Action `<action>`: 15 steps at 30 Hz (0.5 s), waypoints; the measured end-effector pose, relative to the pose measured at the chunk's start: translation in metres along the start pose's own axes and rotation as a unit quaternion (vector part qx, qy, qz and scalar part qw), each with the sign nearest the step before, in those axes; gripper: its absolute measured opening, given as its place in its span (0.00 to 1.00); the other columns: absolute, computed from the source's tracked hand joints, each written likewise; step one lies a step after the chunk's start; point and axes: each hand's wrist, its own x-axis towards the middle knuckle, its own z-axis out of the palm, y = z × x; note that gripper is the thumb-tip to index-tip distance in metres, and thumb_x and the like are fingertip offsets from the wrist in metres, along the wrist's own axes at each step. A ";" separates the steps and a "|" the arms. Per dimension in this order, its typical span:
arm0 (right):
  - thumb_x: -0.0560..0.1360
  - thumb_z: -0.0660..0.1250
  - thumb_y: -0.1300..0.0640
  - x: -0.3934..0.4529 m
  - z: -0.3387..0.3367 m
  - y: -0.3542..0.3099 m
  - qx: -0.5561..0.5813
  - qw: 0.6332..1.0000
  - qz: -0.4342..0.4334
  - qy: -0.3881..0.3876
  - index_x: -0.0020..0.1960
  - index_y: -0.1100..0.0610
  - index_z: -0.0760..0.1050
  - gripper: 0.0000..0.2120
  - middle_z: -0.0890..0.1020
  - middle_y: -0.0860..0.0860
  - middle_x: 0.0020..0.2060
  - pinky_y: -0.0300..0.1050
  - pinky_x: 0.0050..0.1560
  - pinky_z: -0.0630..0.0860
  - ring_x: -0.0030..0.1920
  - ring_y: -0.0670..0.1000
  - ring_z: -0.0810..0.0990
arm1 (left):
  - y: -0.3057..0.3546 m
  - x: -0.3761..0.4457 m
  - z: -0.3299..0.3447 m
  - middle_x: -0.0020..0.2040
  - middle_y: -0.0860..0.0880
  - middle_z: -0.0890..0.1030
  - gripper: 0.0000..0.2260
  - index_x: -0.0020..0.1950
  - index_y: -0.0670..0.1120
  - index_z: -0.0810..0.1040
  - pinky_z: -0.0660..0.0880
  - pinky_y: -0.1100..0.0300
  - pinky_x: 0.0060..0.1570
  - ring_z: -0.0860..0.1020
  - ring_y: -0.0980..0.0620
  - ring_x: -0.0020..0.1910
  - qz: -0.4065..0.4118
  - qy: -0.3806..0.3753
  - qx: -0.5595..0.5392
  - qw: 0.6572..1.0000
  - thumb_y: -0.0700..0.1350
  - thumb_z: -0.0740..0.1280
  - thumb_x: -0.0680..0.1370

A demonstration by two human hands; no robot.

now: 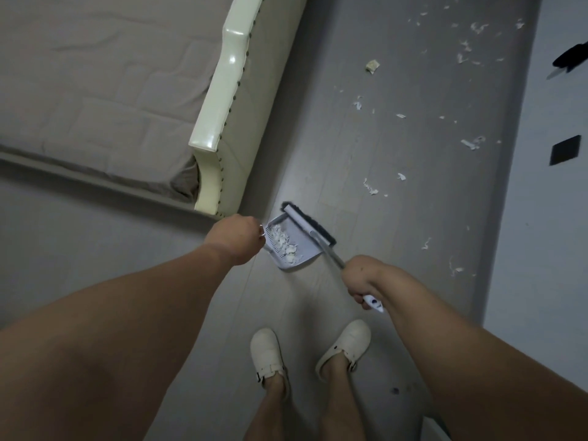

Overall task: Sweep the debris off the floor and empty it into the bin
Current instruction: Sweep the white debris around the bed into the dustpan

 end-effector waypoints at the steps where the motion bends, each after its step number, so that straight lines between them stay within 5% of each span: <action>1: 0.77 0.56 0.72 -0.001 0.009 0.007 0.064 0.998 0.004 -0.013 0.34 0.63 0.68 0.14 0.72 0.57 0.21 0.42 0.31 0.66 0.26 0.51 0.67 | 0.000 0.000 0.000 0.41 0.45 0.79 0.09 0.43 0.49 0.73 0.70 0.55 0.39 0.75 0.43 0.40 0.004 0.002 0.006 1.000 0.51 0.61 0.81; 4: 0.76 0.49 0.69 -0.022 0.024 0.032 0.212 0.977 -0.006 0.033 0.51 0.58 0.72 0.15 0.71 0.60 0.34 0.39 0.29 0.63 0.25 0.50 0.65 | -0.001 0.000 0.002 0.43 0.44 0.82 0.10 0.41 0.48 0.72 0.70 0.55 0.38 0.77 0.41 0.40 0.019 -0.003 -0.001 1.000 0.50 0.61 0.80; 7: 0.79 0.50 0.63 -0.044 0.030 0.065 0.337 0.938 -0.028 0.072 0.46 0.49 0.69 0.12 0.70 0.56 0.31 0.36 0.28 0.60 0.21 0.48 0.62 | -0.002 -0.009 -0.001 0.39 0.45 0.81 0.11 0.40 0.48 0.74 0.76 0.54 0.37 0.75 0.45 0.35 0.012 -0.021 -0.013 1.000 0.52 0.61 0.79; 10: 0.77 0.54 0.60 -0.054 0.031 0.106 0.446 0.892 -0.006 0.072 0.42 0.54 0.66 0.07 0.68 0.52 0.26 0.36 0.26 0.56 0.20 0.47 0.60 | 0.013 -0.026 -0.002 0.34 0.49 0.75 0.12 0.41 0.49 0.75 0.72 0.55 0.34 0.75 0.46 0.34 0.026 -0.016 0.011 0.999 0.53 0.61 0.80; 15: 0.71 0.56 0.55 -0.076 0.007 0.160 0.448 0.893 0.027 0.038 0.35 0.54 0.66 0.07 0.67 0.50 0.24 0.37 0.28 0.55 0.23 0.47 0.59 | 0.070 -0.040 -0.014 0.40 0.50 0.81 0.13 0.48 0.51 0.81 0.70 0.57 0.34 0.78 0.46 0.37 0.089 0.013 0.045 0.995 0.56 0.60 0.79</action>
